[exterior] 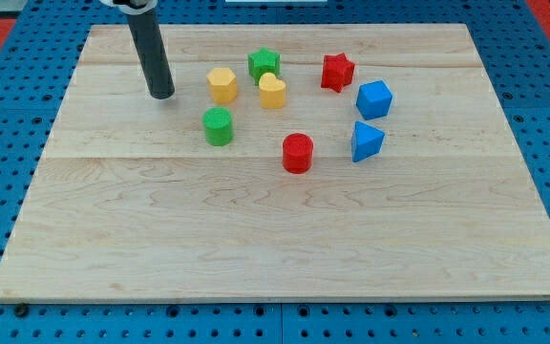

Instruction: Drag the blue triangle into the red star

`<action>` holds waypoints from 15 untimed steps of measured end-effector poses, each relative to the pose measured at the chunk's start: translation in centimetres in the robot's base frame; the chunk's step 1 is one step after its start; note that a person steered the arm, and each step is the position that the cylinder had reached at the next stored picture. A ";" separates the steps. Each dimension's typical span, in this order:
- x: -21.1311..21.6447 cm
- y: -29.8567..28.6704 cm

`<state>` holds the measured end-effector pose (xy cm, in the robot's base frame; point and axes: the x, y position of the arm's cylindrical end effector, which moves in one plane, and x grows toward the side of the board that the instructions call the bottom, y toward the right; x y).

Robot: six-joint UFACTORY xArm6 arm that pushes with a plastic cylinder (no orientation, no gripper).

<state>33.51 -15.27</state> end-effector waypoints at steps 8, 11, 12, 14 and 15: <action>11.4 0.0; 12.8 22.7; 12.2 26.3; 10.7 26.4; 10.1 26.8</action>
<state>43.60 11.52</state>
